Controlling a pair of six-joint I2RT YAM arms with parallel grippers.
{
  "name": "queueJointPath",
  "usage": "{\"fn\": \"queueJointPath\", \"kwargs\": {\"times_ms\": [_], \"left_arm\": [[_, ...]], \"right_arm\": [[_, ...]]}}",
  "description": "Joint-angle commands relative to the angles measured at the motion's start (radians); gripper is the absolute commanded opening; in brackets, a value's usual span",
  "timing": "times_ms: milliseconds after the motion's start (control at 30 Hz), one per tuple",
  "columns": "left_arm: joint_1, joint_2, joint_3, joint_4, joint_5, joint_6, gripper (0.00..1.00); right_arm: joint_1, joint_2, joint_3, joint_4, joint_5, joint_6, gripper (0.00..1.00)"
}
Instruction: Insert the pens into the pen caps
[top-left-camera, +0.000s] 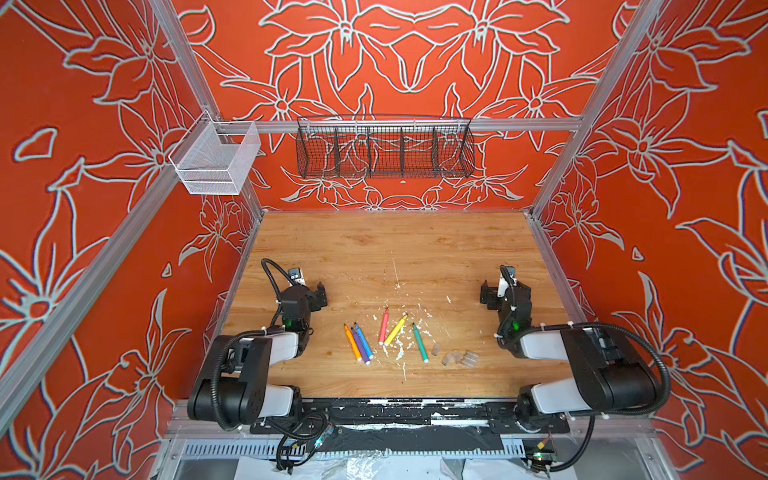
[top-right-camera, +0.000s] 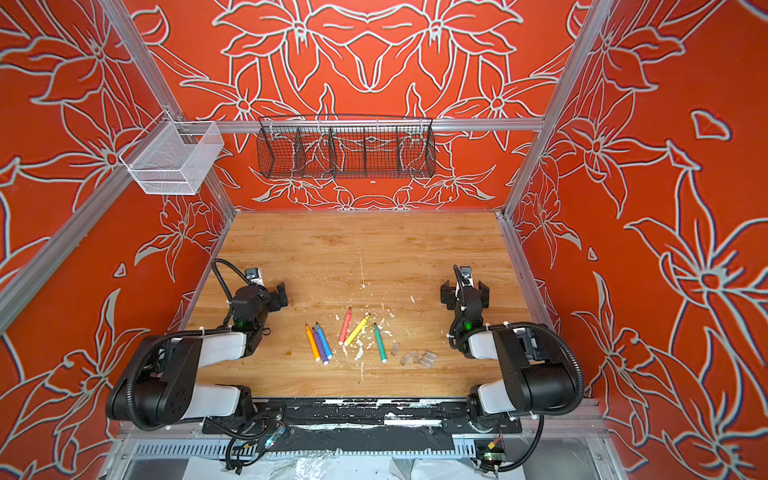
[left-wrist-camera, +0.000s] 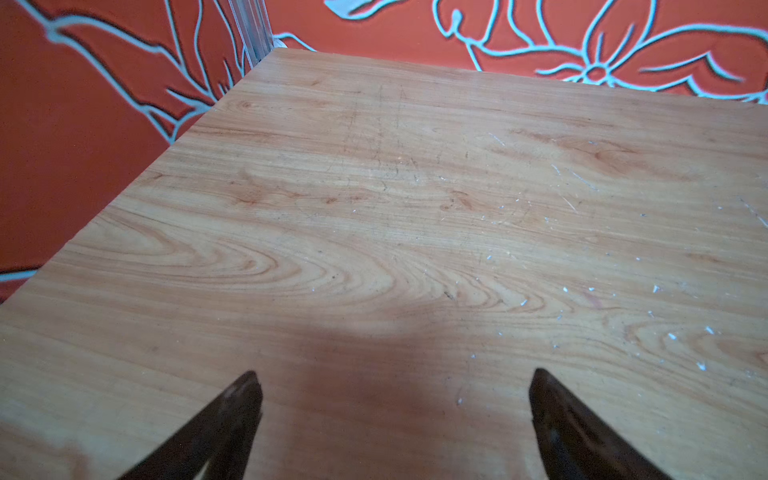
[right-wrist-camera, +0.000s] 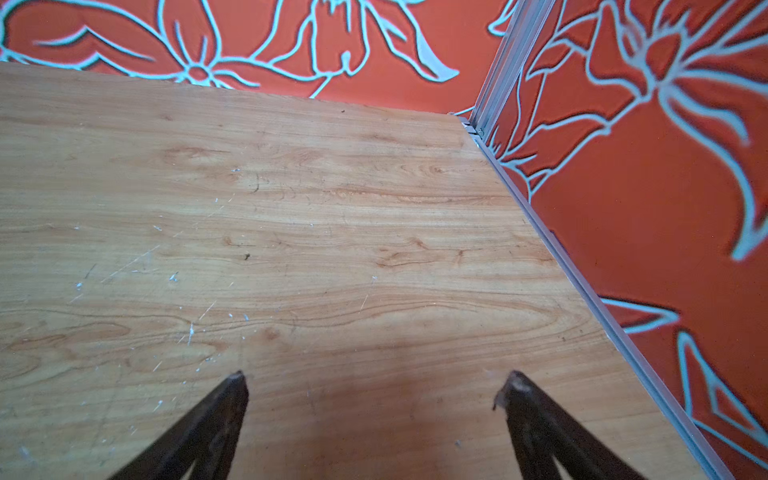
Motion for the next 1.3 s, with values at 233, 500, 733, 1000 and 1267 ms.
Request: {"fn": "queueJointPath", "kwargs": {"times_ms": [233,500,733,1000,1267], "left_arm": [[0.002,0.006,0.019,0.018,0.007,0.007,0.97],[0.002,0.006,0.019,0.018,0.007,0.007,0.97],[0.003,0.006,0.021,0.017,0.007,0.007,0.97],[0.002,0.006,0.019,0.018,0.007,0.007,0.97],[-0.005,-0.201,0.006,-0.138,-0.044,-0.017,0.97]], "right_arm": [[-0.002,0.002,0.014,0.024,-0.011,0.003,0.97],[-0.003,0.002,0.014,0.023,-0.011,0.002,0.97],[-0.002,0.004,0.015,0.021,-0.010,0.004,0.97],[-0.003,0.002,0.015,0.022,-0.011,0.002,0.97],[0.060,-0.264,0.005,-0.186,0.088,-0.008,0.97]]}}
